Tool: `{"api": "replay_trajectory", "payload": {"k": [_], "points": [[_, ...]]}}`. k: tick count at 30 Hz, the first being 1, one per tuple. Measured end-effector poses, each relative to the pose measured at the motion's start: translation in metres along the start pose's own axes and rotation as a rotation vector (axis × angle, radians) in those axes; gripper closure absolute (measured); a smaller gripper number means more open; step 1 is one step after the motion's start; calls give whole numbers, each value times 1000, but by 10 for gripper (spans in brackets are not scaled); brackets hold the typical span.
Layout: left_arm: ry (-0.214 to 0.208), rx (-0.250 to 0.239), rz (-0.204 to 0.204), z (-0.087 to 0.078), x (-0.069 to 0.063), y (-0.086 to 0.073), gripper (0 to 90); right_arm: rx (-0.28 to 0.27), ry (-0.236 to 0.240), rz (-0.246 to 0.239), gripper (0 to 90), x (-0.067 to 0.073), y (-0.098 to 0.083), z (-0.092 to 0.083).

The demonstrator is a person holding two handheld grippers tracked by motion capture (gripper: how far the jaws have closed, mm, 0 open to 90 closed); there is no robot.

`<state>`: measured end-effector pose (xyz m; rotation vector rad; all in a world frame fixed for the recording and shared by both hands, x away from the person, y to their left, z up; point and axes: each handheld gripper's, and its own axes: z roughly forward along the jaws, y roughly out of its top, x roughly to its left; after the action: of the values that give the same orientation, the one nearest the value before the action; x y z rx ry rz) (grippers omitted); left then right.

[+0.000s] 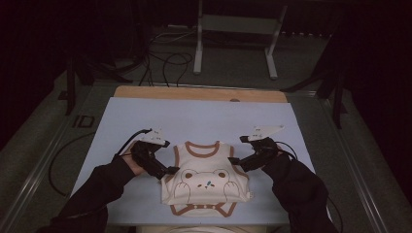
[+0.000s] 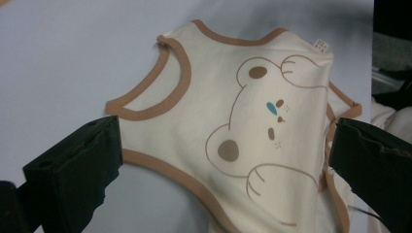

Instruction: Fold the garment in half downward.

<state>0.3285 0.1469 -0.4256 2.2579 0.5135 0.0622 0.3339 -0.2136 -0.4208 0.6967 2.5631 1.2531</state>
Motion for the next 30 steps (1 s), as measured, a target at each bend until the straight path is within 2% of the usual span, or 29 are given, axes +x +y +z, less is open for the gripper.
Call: {"api": "replay_trajectory", "payload": {"k": [3, 7, 8, 11, 14, 17, 21, 26, 30], "points": [[-8, 12, -10, 4, 4, 1, 0, 10, 9, -6, 102, -4, 1, 5], [-6, 3, 4, 9, 13, 3, 0, 32, 18, -11, 102, -12, 3, 14], [15, -6, 11, 11, 17, 5, 0, 36, 25, -6, 102, -16, 3, 18], [2, -13, 15, 14, 21, 6, 0, 49, 33, -6, 102, -21, 3, 25], [-6, 6, 33, 22, 32, 6, 0, 55, 36, 4, 103, -27, 1, 32], [-6, 16, 34, 27, 38, 5, 0, 55, 40, 9, 103, -32, -1, 38], [-9, 25, 30, 36, 47, 1, 0, 60, 36, 16, 103, -38, -4, 44], [8, 58, 3, 50, 63, -7, 0, 64, 39, 29, 104, -48, -10, 53], [16, 73, -8, 58, 69, -12, 8, 75, 34, 44, 106, -56, -14, 60]]}}
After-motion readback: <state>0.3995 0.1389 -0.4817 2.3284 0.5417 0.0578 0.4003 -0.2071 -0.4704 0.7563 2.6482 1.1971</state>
